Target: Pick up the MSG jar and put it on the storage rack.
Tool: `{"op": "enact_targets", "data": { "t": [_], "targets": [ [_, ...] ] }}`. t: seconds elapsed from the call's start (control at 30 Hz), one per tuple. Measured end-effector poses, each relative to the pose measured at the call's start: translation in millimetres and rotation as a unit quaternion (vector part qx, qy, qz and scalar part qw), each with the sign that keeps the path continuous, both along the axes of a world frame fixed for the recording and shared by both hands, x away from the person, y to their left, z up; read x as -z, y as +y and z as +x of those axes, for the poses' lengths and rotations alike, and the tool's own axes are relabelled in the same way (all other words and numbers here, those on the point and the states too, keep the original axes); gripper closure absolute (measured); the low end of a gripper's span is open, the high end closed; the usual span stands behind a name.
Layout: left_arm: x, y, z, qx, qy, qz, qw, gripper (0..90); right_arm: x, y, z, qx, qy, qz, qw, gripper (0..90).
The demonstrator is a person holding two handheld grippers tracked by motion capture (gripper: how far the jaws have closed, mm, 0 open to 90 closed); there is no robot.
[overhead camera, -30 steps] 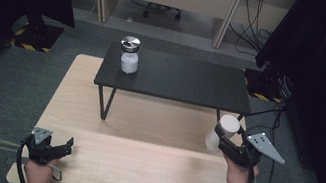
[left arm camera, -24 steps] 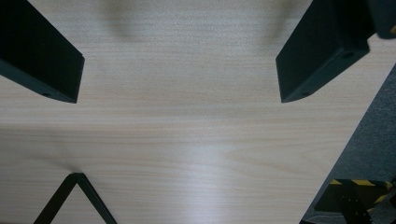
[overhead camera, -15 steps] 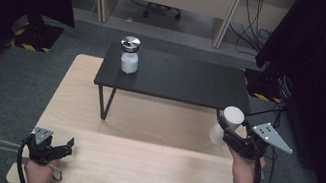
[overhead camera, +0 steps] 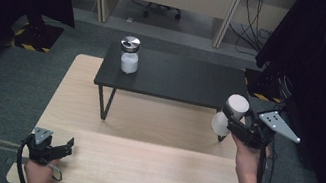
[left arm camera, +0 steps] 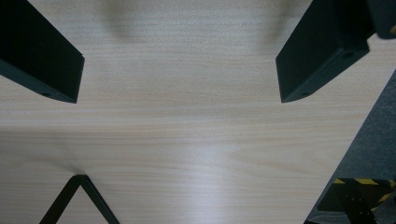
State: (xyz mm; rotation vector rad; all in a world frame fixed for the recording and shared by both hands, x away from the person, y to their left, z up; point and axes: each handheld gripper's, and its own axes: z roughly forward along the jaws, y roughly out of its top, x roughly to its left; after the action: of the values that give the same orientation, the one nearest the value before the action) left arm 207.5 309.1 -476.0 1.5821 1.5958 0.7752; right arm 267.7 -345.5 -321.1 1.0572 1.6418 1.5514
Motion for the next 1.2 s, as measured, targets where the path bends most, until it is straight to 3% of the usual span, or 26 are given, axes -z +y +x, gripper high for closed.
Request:
{"op": "enact_targets", "data": {
  "t": [0.5,1.2],
  "targets": [
    [0.5,1.1,-0.2,0.002,-0.002,-0.003,1.0,0.2,-27.8,-2.3,6.1,0.003,-0.014,-0.014,0.9998,33.4],
    [0.3,0.3,-0.2,0.001,-0.002,-0.001,1.0,0.2,-35.1,4.0,20.3,0.021,-0.027,-0.011,0.9994,33.4]
  ]
}}
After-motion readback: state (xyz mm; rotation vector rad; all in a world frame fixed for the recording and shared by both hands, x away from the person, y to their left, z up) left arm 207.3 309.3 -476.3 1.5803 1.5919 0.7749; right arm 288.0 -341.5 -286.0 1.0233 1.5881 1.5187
